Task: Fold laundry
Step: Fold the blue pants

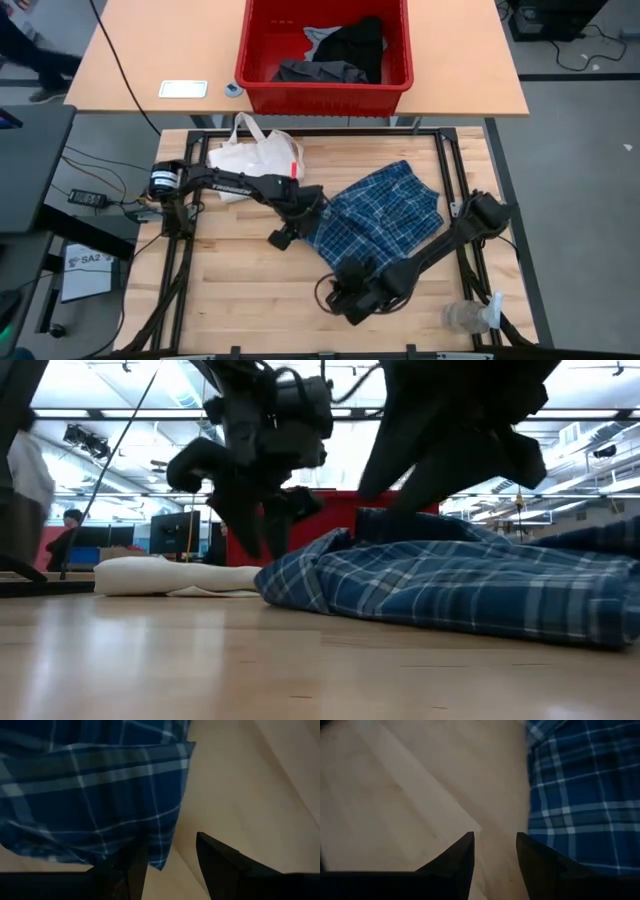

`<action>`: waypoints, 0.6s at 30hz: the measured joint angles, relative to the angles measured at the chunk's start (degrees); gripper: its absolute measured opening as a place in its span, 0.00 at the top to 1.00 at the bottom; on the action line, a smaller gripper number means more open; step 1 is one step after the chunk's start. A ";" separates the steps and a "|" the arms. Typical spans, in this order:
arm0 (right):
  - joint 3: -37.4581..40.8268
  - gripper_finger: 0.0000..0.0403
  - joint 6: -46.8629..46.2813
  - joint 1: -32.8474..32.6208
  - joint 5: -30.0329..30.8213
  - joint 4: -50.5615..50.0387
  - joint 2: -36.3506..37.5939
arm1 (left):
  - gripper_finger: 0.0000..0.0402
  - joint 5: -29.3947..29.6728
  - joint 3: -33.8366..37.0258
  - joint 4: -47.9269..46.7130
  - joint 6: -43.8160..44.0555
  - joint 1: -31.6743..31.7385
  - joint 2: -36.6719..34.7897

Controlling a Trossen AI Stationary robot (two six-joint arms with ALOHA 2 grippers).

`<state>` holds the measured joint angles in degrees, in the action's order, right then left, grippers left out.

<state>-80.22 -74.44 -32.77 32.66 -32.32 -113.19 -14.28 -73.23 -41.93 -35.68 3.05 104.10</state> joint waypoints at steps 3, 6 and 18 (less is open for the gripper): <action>-3.76 0.62 -2.96 -0.67 0.21 -6.21 -2.06 | 0.57 0.25 -0.05 1.36 0.13 -1.01 -1.20; -6.15 0.62 -6.19 -1.24 1.12 -11.64 -2.97 | 0.57 1.49 -0.02 2.59 0.20 -1.31 -1.03; -6.22 0.62 -15.31 -1.34 -2.51 -17.53 -2.97 | 0.57 6.26 -2.08 3.03 -1.09 0.60 -8.70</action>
<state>-86.44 -89.75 -34.11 30.15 -49.84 -116.16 -8.03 -75.31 -38.90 -36.78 3.66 95.39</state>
